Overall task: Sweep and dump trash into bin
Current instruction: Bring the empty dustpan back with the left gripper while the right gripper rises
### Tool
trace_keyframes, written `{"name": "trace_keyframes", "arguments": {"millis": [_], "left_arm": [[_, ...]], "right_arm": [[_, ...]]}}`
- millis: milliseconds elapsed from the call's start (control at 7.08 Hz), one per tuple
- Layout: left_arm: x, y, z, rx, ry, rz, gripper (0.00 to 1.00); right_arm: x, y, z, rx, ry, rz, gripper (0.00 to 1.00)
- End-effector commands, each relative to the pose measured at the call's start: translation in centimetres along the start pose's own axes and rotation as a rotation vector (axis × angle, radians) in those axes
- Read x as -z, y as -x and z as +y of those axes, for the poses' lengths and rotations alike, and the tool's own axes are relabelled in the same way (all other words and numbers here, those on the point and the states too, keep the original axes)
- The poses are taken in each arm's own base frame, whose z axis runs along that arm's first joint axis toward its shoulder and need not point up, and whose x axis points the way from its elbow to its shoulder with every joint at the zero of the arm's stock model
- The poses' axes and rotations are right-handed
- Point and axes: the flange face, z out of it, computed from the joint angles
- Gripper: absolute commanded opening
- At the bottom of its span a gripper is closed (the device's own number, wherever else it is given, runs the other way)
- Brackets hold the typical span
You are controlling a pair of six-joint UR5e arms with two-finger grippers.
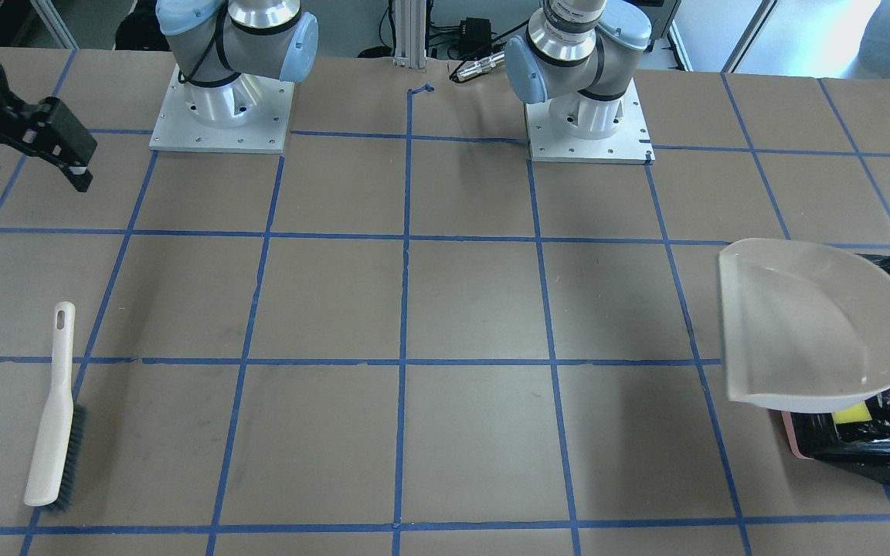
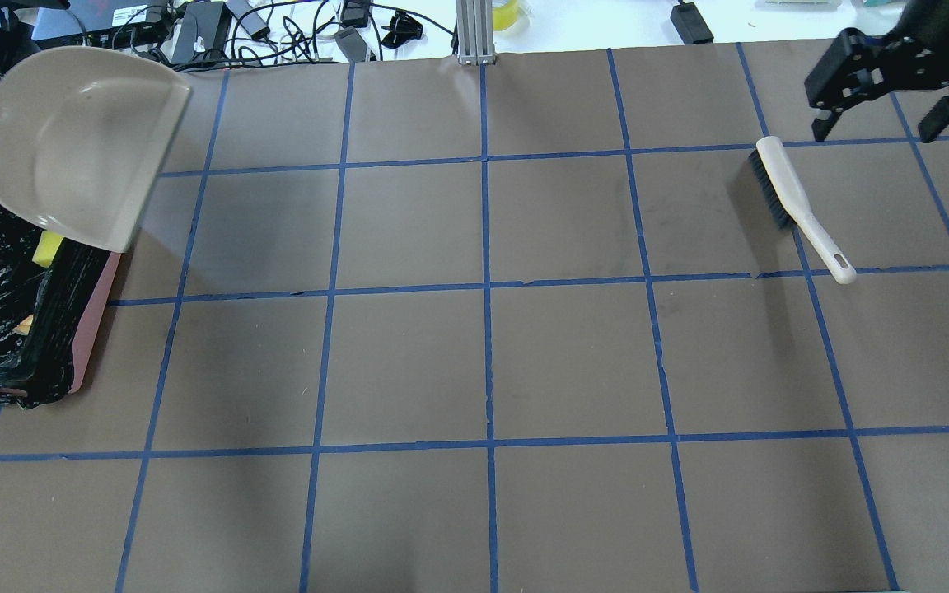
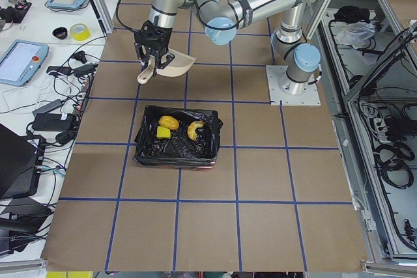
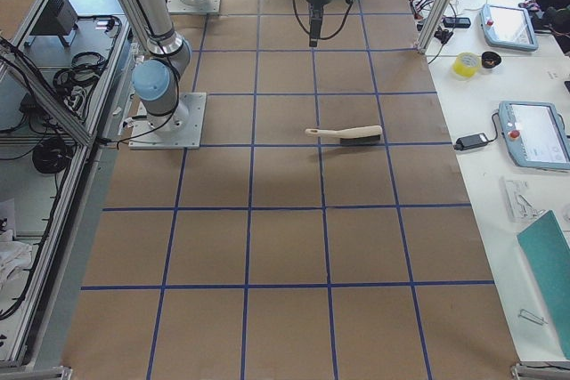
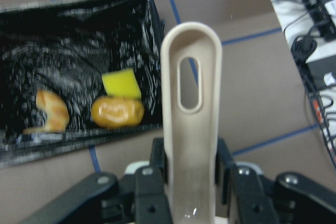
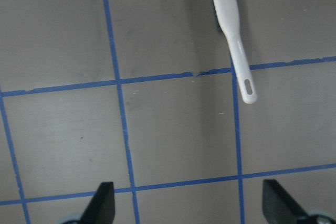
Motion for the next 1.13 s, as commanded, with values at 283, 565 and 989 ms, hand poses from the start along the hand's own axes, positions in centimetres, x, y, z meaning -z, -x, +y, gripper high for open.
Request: {"name": "trace_keyframes", "arguments": {"millis": [283, 565, 989], "left_arm": [[-12.6, -5.7, 12.6, 0.163, 0.191, -0.177, 0.00], [-18.3, -7.8, 14.6, 0.143, 0.198, -0.190, 0.00], [-21.9, -9.8, 18.4, 0.138, 0.140, -0.207, 0.00]], "right_arm": [[-0.4, 9.4, 1.3, -0.074, -0.055, -0.017, 1.00], [-1.6, 9.3, 1.5, -0.068, -0.035, -0.014, 1.00], [-1.8, 9.6, 0.8, -0.071, -0.100, -0.037, 1.00]]}}
